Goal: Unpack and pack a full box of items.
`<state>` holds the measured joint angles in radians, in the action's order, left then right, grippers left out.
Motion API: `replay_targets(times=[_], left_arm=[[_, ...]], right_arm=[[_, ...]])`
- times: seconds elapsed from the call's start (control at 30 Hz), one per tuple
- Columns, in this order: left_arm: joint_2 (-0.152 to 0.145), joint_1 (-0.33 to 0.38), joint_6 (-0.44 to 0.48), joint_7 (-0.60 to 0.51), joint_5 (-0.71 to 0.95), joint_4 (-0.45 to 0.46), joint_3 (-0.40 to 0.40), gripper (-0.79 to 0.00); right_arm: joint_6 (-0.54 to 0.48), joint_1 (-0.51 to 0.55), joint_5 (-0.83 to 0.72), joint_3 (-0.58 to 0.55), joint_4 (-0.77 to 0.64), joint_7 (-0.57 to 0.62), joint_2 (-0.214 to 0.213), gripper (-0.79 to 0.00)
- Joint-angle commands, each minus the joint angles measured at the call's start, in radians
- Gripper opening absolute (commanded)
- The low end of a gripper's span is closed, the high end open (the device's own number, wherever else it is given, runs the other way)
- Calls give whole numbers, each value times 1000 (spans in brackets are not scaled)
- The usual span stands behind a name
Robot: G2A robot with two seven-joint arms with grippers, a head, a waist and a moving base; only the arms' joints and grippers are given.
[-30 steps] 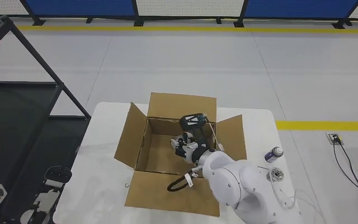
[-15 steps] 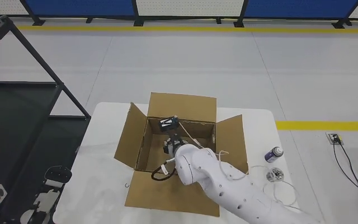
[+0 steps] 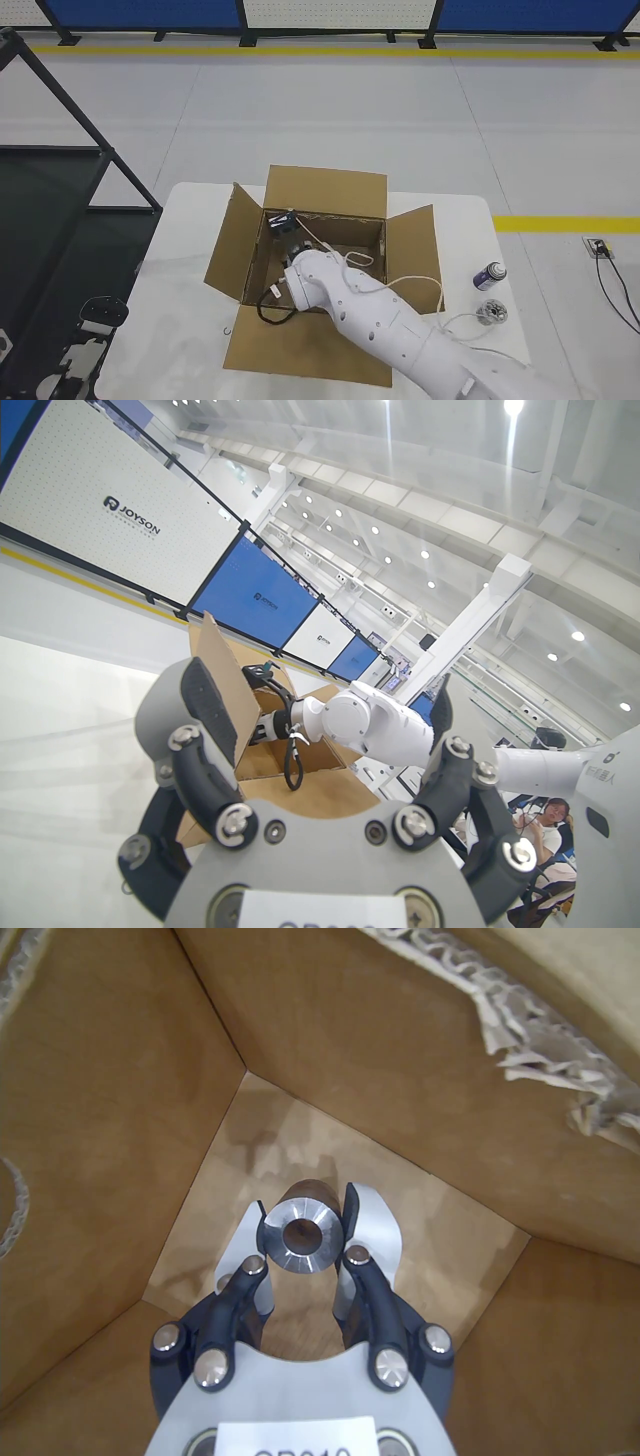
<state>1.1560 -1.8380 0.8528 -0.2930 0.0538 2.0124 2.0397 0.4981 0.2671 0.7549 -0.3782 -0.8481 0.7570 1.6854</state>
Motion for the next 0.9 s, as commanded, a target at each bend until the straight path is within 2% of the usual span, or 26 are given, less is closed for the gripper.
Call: replay_targets(times=[0.0, 0.1, 0.13, 0.2, 0.23, 0.4, 0.6, 0.87], left_arm=[[0, 0, 0, 0, 0, 0, 0, 0], [0, 0, 0, 0, 0, 0, 0, 0], [0, 0, 0, 0, 0, 0, 0, 0], [0, 0, 0, 0, 0, 0, 0, 0], [0, 0, 0, 0, 0, 0, 0, 0], [0, 0, 0, 0, 0, 0, 0, 0], [0, 0, 0, 0, 0, 0, 0, 0], [0, 0, 0, 0, 0, 0, 0, 0]], right_arm=[[-10, -7, -8, 1, 50, -10, 21, -785], [-29, -18, -26, -5, 115, -22, 50, -785], [-37, -21, -30, -6, 136, -23, 58, -751], [-47, -27, -35, -8, 175, -25, 74, -548], [-52, -29, -36, -8, 192, -26, 82, -489], [-77, -35, -44, -18, 264, -44, 114, -471], [-93, -45, -46, -36, 321, -65, 140, -409], [-73, -29, -25, -74, 300, -112, 139, -400]])
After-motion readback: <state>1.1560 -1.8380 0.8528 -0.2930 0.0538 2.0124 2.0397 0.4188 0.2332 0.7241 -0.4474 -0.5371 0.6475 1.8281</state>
